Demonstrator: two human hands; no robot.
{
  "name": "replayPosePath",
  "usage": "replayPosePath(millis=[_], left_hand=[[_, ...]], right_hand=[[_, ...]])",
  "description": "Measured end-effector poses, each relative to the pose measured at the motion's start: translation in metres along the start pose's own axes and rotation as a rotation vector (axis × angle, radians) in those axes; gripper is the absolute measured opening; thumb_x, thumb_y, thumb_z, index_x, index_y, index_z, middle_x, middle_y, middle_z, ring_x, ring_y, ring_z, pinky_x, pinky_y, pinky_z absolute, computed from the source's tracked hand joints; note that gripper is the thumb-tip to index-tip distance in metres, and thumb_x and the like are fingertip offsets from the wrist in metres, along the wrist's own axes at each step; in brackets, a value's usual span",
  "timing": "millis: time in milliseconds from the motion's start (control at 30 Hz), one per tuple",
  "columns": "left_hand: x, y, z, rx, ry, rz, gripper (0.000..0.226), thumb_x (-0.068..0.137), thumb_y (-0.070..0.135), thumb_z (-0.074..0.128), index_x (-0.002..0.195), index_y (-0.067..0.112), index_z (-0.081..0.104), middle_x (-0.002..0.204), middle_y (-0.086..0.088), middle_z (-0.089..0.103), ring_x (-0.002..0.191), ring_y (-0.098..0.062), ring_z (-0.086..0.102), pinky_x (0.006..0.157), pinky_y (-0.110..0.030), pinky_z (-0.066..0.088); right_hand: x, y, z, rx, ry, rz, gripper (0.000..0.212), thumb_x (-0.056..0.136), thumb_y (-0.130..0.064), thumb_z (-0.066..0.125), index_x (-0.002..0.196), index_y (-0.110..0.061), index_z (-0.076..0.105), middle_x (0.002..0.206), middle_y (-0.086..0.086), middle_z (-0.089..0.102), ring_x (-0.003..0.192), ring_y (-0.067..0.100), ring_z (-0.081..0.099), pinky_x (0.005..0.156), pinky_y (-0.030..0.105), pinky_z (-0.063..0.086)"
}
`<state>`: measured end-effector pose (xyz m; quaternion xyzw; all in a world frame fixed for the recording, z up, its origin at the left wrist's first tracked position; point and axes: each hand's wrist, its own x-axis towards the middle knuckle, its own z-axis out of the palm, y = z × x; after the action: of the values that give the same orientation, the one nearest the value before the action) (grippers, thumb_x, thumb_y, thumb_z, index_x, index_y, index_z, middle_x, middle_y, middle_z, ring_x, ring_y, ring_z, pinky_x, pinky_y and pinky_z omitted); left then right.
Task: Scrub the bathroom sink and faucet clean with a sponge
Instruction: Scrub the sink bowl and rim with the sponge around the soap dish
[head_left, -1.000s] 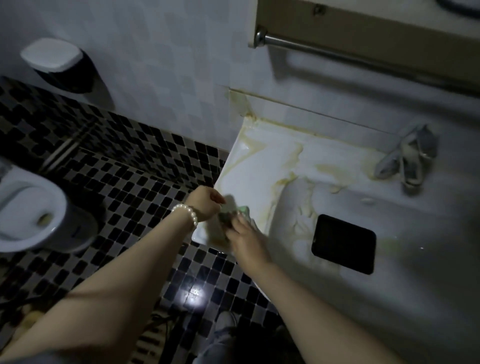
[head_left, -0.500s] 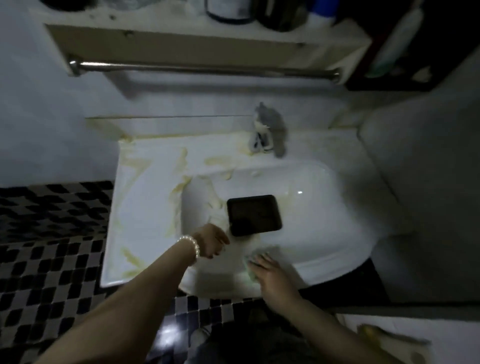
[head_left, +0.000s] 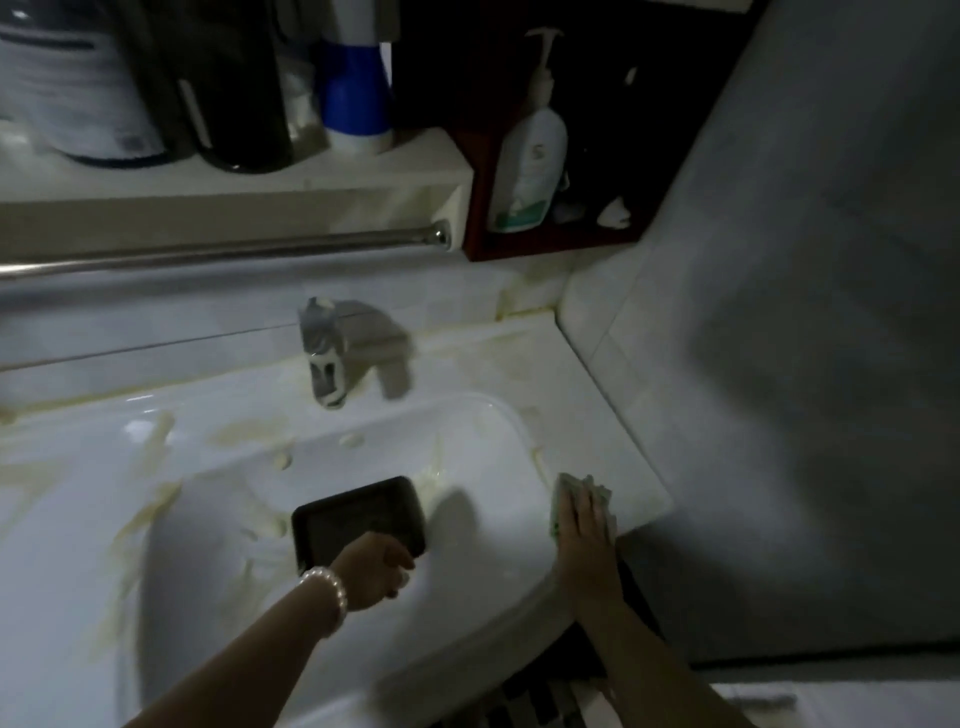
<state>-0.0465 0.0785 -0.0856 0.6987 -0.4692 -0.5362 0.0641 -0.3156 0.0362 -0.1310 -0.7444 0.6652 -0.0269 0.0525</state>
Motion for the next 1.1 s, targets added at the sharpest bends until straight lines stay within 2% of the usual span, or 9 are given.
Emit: replayPosePath(millis=[267,400,467,533,633,733,833,1000,1100], left_hand=[[0.04,0.059,-0.004,-0.18,0.159,-0.051,0.013,0.087,-0.003,0.058,0.085,0.007,0.065,0.076,-0.005,0.062,0.06,-0.006,0.057,0.053,-0.008,0.046],[0.05,0.08,-0.006,-0.454,0.314,-0.113,0.017,0.086,-0.007,0.056,0.081,0.007,0.064,0.071,-0.006,0.062,0.058,-0.008,0.06,0.047,-0.011,0.047],[0.049,0.083,-0.013,-0.521,0.358,-0.125,0.015,0.087,-0.003,0.057,0.085,0.009,0.065,0.075,-0.006,0.065,0.068,-0.012,0.062,0.054,-0.015,0.051],[0.047,0.081,-0.023,-0.59,0.413,-0.149,0.017,0.088,-0.003,0.056,0.082,0.011,0.065,0.079,-0.011,0.067,0.072,-0.018,0.063,0.061,-0.022,0.054],[0.046,0.079,-0.037,-0.717,0.535,-0.183,0.018,0.089,-0.003,0.054,0.085,0.011,0.066,0.083,-0.013,0.069,0.073,-0.019,0.065,0.06,-0.023,0.055],[0.04,0.074,-0.051,-0.831,0.623,-0.191,0.018,0.09,-0.002,0.052,0.088,0.008,0.066,0.086,-0.013,0.071,0.074,-0.019,0.067,0.061,-0.023,0.055],[0.032,0.069,-0.065,-1.052,0.746,-0.182,0.018,0.091,-0.004,0.048,0.091,0.002,0.065,0.086,-0.016,0.068,0.076,-0.024,0.066,0.069,-0.03,0.054],[0.016,0.07,-0.103,-1.336,1.044,-0.057,0.015,0.091,0.0,0.048,0.089,-0.001,0.063,0.082,-0.016,0.064,0.076,-0.026,0.062,0.069,-0.032,0.051],[0.013,0.079,-0.124,-1.299,1.037,0.038,0.021,0.091,0.017,0.053,0.086,0.003,0.067,0.08,-0.01,0.068,0.074,-0.022,0.064,0.066,-0.031,0.051]], right_hand=[[0.138,0.033,-0.006,0.074,-0.101,-0.18,0.068,0.099,-0.041,0.033,0.15,-0.016,-0.003,0.158,0.007,-0.01,0.146,0.027,-0.009,0.116,0.036,-0.008],[0.153,0.041,-0.004,-0.061,-0.019,-0.621,0.069,0.077,-0.033,0.071,0.137,-0.009,0.048,0.143,0.011,0.045,0.129,0.032,0.046,0.115,0.038,0.017],[0.166,0.06,0.002,-0.2,0.077,-0.789,0.052,0.09,-0.032,0.046,0.136,-0.008,0.048,0.14,0.015,0.049,0.127,0.037,0.048,0.115,0.043,0.013],[0.194,0.046,-0.005,-0.125,0.083,-0.564,0.058,0.099,-0.036,0.017,0.137,-0.002,0.044,0.14,0.023,0.046,0.129,0.044,0.042,0.109,0.052,0.029],[0.234,-0.014,-0.012,0.164,0.073,-0.223,0.055,0.095,-0.031,0.047,0.139,0.001,0.041,0.143,0.028,0.038,0.134,0.047,0.032,0.109,0.054,0.027],[0.243,-0.08,0.001,0.145,0.019,-0.572,0.064,0.08,-0.018,0.072,0.138,-0.005,0.045,0.143,0.019,0.043,0.133,0.041,0.038,0.113,0.042,0.023],[0.234,-0.113,0.018,0.225,-0.066,-0.763,0.059,0.096,-0.008,0.043,0.149,-0.013,0.02,0.157,0.01,0.016,0.145,0.029,0.012,0.117,0.028,-0.002],[0.221,-0.155,-0.023,0.946,-0.207,-0.323,0.039,0.093,-0.004,0.052,0.131,-0.011,0.054,0.13,0.012,0.058,0.111,0.018,0.055,0.087,0.02,0.042],[0.191,-0.201,-0.069,1.195,-0.142,-0.458,0.04,0.09,-0.003,0.056,0.126,-0.021,0.056,0.116,0.003,0.063,0.095,-0.002,0.058,0.077,0.011,0.046]])
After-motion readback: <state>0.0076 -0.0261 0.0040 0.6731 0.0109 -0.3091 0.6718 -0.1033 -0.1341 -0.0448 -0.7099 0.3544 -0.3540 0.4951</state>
